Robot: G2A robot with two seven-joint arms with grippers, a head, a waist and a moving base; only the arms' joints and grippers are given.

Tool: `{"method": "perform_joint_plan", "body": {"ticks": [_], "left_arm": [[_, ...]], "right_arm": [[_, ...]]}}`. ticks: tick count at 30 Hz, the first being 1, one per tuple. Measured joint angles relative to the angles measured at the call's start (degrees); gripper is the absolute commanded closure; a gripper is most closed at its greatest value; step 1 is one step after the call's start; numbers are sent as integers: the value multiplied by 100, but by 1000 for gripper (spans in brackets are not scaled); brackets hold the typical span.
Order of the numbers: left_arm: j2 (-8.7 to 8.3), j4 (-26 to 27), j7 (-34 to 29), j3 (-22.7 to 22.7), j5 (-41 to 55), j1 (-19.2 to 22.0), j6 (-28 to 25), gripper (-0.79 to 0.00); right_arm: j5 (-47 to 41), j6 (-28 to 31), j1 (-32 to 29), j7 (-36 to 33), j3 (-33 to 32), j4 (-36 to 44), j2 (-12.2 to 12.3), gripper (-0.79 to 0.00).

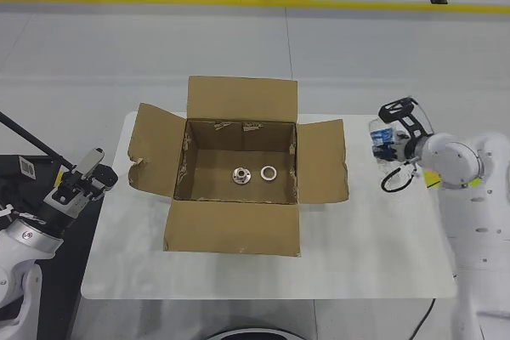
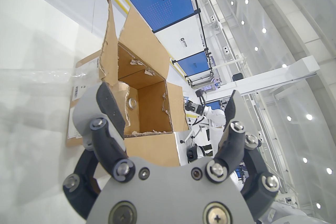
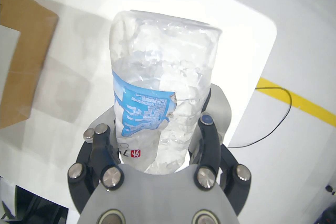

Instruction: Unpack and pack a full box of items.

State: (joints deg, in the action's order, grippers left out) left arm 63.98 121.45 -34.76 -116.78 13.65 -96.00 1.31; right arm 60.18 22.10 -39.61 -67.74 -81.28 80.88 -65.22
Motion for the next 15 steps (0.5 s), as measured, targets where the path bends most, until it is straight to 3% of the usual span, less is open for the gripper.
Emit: {"method": "perform_joint_plan", "body": {"ticks": [7, 15], "left_arm": [[0, 0, 0, 0, 0, 0, 0, -785], [0, 0, 0, 0, 0, 0, 0, -785]], "right_arm": [[63, -370, -478, 686, 406, 1827, -38, 0], [64, -729, -51, 1683, 1514, 2014, -238, 0]]}}
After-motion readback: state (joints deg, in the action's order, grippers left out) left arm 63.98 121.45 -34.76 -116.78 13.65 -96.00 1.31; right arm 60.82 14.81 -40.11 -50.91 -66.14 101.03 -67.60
